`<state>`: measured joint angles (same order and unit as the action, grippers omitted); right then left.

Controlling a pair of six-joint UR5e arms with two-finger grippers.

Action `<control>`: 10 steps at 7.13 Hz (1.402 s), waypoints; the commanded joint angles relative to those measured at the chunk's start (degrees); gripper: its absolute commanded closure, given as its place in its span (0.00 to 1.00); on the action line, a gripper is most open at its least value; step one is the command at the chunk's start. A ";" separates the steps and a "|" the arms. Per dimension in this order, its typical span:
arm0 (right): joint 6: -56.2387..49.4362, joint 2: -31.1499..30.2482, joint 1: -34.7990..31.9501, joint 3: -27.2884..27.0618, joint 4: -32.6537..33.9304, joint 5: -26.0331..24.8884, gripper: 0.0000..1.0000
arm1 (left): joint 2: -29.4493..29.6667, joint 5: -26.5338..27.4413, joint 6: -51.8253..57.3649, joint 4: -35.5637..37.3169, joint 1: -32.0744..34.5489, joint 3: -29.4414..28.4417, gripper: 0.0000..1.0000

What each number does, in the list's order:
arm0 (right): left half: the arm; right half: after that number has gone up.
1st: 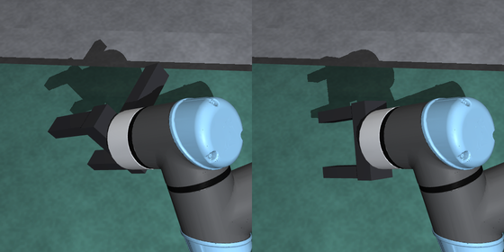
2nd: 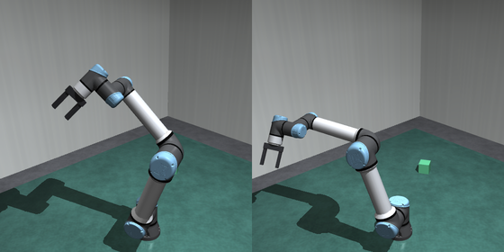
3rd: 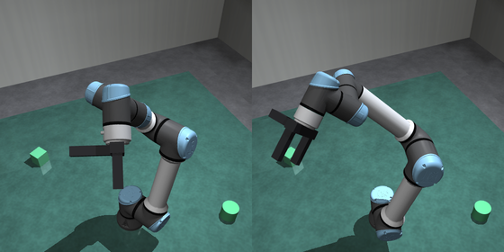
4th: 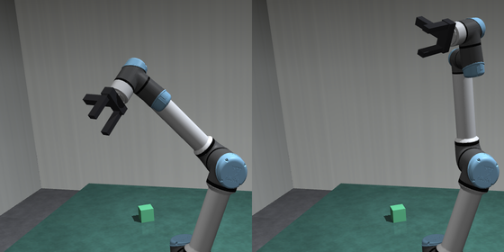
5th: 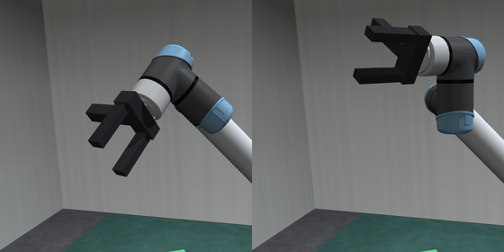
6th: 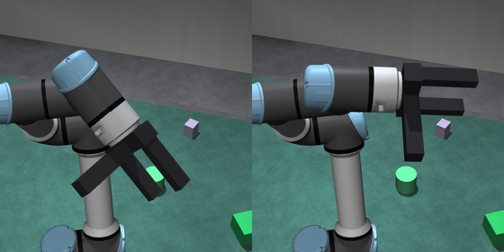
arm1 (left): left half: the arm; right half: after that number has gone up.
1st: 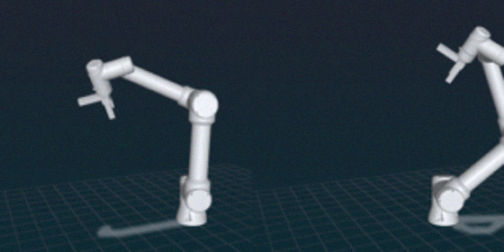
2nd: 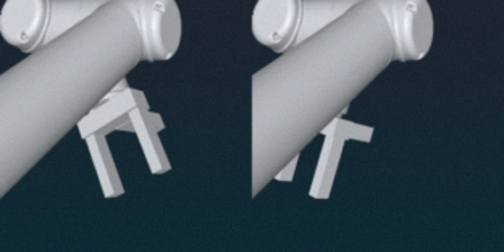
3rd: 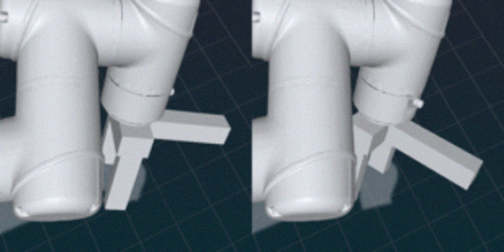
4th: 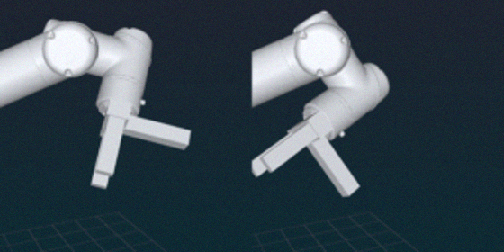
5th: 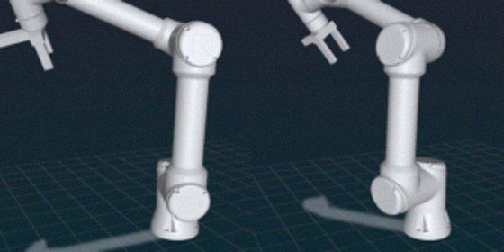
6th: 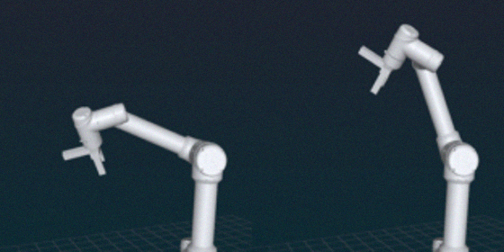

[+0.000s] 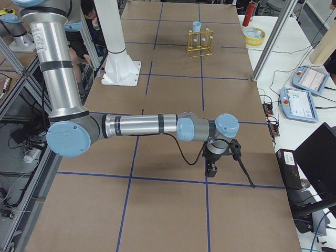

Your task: Hang cup on cup holder

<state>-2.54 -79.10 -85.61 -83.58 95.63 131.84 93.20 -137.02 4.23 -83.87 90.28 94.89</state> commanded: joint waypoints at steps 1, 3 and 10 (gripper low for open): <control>-0.01 0.00 0.00 0.00 0.00 0.00 0.00 | 1.98 -0.01 -2.20 -3.54 -0.10 -1.10 0.00; -0.01 0.00 0.00 0.00 0.00 0.00 0.00 | 1.99 0.17 -5.88 -9.02 -0.62 -1.90 0.00; -0.01 0.00 0.00 0.00 0.00 0.00 0.00 | -2.30 16.00 -35.36 -35.32 -19.66 8.46 0.00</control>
<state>-2.53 -79.10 -85.60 -83.58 95.62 131.84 92.79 -127.58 -23.67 -111.92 74.59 101.37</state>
